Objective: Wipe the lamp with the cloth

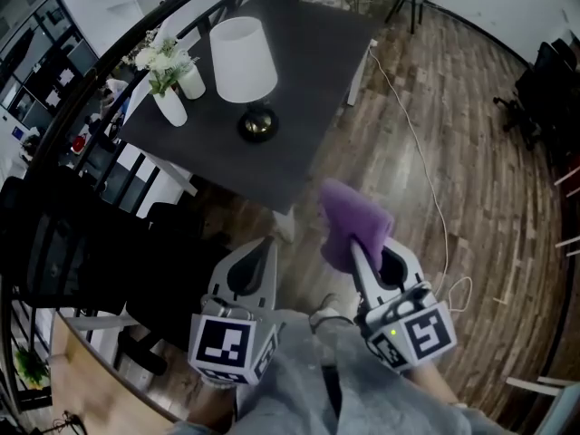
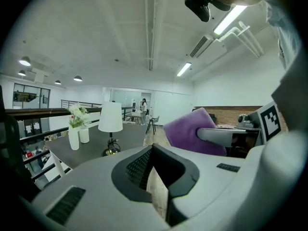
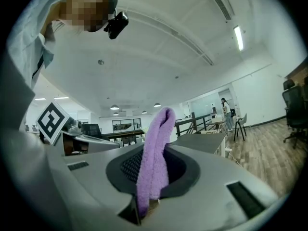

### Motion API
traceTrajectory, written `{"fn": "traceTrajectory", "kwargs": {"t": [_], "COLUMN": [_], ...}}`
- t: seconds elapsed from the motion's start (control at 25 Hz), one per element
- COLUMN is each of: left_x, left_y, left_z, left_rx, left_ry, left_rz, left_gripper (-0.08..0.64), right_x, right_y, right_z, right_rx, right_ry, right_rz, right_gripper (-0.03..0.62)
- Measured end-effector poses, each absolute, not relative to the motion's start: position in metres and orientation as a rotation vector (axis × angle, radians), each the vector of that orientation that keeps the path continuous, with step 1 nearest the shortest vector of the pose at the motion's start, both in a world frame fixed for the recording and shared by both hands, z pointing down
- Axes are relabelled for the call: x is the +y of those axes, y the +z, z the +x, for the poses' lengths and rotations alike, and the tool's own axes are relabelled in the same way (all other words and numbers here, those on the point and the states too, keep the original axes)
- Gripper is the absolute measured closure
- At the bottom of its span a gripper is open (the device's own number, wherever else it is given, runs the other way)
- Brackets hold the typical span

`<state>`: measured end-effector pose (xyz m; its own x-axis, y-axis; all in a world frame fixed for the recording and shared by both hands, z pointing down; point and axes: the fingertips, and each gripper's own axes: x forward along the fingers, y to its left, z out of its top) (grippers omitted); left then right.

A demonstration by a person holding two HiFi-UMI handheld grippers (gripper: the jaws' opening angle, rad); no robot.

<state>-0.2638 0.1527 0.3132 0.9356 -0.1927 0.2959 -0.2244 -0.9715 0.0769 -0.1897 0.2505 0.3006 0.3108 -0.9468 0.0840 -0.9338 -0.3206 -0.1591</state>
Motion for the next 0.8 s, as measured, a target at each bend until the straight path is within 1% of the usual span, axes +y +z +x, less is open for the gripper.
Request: {"fn": "traceTrajectory", "kwargs": {"t": [0.32,0.56,0.8], "left_x": [0.179,0.200,0.212], "left_y": [0.308,0.312,0.310], "left_z": [-0.229,-0.203,-0.180], "left_rx": [-0.364,-0.371,-0.398], "left_ry": [0.439,0.457,0.422], "left_rz": [3.024,3.022,3.029], "left_gripper": [0.558,0.558,0.558], "right_x": [0.288,0.318,0.342], "right_y": [0.307,0.298,0.308], "right_z": [-0.144,-0.109,-0.086], "right_rx": [1.732,1.701,1.683], "right_ry": [-0.287,-0.237,-0.232], "right_rz": [-2.487,-2.501,-2.524], "right_gripper": [0.541,0.541,0.541]}}
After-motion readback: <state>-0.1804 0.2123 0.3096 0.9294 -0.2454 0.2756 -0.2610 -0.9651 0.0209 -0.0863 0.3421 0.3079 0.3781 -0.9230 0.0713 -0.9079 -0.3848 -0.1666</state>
